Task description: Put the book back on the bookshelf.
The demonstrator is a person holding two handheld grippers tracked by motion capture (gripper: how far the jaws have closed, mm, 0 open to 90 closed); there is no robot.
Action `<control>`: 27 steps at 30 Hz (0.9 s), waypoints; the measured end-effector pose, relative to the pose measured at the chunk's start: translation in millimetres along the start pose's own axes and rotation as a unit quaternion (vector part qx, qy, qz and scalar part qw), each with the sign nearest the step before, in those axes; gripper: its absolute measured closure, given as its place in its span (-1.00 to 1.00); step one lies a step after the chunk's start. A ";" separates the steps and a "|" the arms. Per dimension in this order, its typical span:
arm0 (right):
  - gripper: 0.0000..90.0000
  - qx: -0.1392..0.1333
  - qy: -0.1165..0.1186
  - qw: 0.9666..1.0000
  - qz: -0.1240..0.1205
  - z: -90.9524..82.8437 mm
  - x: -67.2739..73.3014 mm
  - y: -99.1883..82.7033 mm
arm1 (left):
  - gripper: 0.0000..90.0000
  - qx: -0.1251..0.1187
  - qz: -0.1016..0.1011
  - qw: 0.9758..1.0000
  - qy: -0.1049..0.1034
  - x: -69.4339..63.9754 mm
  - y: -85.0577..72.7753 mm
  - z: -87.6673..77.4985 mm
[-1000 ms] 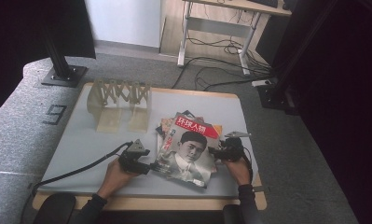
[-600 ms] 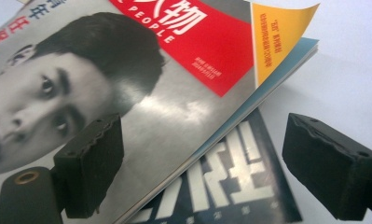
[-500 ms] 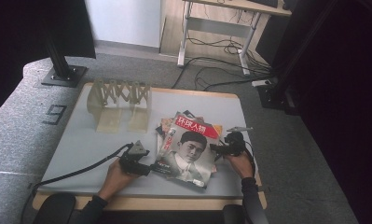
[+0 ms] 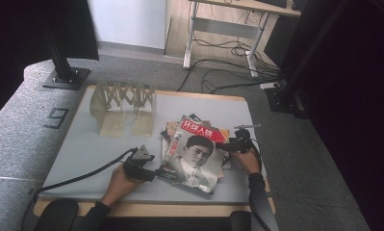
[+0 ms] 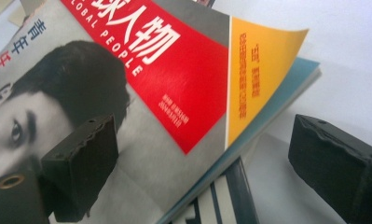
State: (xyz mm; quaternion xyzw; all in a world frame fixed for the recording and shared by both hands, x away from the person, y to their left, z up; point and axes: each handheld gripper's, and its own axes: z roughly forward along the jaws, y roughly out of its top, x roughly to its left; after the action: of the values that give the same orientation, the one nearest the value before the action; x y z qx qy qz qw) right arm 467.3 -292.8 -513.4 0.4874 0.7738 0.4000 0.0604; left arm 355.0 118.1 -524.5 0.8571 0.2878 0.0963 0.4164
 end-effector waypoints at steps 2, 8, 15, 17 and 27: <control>-0.82 0.001 0.008 1.000 0.007 2.9 -2.7 2.3 | -0.31 0.002 0.003 1.000 -0.005 0.2 -0.1 0.0; -0.56 -0.007 0.023 1.000 0.018 7.2 -5.5 8.5 | -0.31 0.003 0.003 1.000 -0.007 0.0 -0.2 -0.1; -0.19 -0.011 -0.018 0.999 -0.025 -0.1 7.6 16.5 | -0.32 0.004 0.001 1.000 -0.008 0.4 -0.2 0.1; -0.08 -0.017 -0.023 0.999 -0.027 -1.6 10.6 18.3 | -0.32 0.004 0.000 1.000 -0.008 0.6 -0.2 0.2; 0.38 -0.026 -0.046 0.998 -0.041 -8.6 20.1 25.6 | -0.34 0.007 -0.005 1.000 -0.013 1.5 -0.1 0.6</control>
State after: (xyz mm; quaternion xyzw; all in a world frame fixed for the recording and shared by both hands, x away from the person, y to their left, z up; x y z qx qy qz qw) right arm 470.8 -276.2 -484.3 0.4713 0.7789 0.3942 0.1252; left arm 356.5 118.6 -525.0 0.8598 0.2870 0.0810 0.4146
